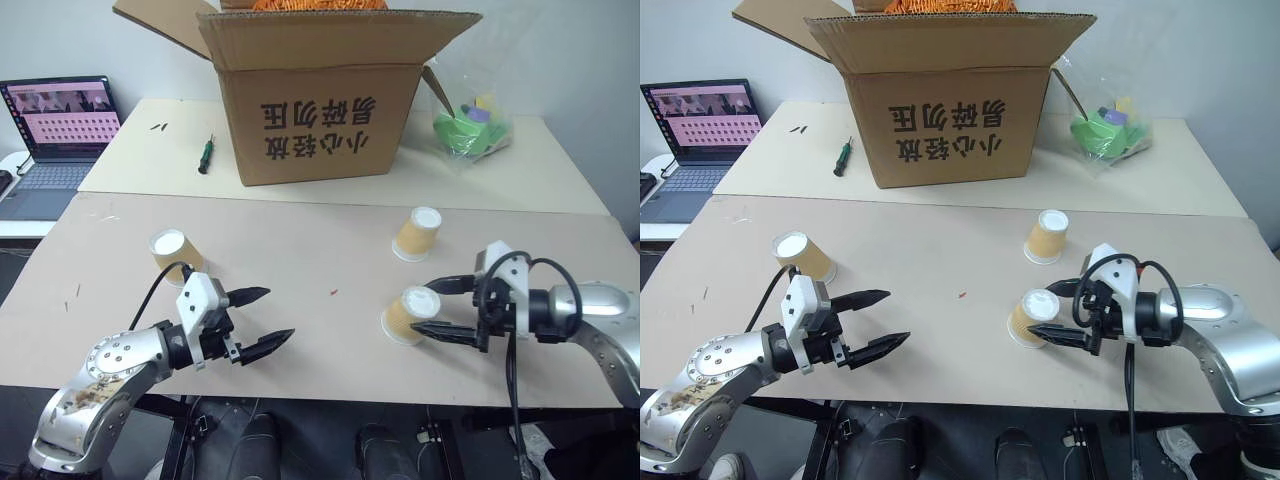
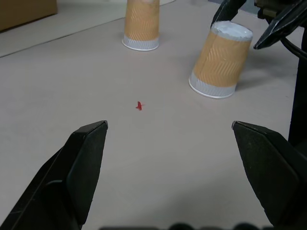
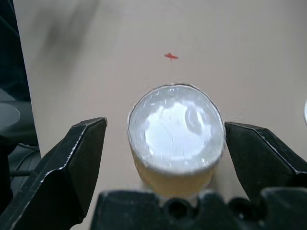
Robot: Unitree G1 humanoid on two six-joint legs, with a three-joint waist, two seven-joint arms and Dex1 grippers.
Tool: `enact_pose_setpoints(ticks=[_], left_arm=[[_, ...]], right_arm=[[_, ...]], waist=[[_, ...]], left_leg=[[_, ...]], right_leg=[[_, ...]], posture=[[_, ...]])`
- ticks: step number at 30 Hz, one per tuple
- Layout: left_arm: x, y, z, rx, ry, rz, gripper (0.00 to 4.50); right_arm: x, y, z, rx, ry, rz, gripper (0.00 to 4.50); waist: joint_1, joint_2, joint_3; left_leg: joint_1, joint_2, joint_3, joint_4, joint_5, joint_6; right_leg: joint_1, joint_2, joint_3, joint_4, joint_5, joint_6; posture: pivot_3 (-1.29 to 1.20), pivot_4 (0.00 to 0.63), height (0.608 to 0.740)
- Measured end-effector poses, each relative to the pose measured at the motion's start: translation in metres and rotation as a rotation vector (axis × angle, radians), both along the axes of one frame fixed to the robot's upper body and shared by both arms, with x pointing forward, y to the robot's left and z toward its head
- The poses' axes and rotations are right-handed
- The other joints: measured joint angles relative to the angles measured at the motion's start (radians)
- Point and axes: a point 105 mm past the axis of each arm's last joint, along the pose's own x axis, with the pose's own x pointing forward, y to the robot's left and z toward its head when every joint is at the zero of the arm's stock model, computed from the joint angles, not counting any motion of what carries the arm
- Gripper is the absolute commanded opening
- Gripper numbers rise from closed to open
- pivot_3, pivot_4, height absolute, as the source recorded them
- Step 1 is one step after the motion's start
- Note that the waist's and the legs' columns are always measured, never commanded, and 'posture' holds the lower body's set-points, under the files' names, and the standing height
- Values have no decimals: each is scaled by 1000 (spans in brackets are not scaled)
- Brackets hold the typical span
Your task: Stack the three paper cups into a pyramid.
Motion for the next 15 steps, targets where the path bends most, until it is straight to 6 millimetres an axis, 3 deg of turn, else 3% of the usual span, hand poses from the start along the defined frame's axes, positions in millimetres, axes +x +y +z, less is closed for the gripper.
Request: enact_pose_setpoints(ticks=[8,15], left_arm=[[4,-1,4,6,7,6,4432],[3,0,0,1,16,29,4500]], right_arm=[[5,16,0,12,-13,32,4500],[10,16,0,17,-17,19,2646]], waist=[[-3,0,0],[-3,0,0]], left_leg=[[0,0,0,1,0,0],[0,0,0,1,0,0]], right_leg=[[1,0,0,0,0,0],[1,0,0,0,0,0]], posture=[[0,150,700],[0,150,700]])
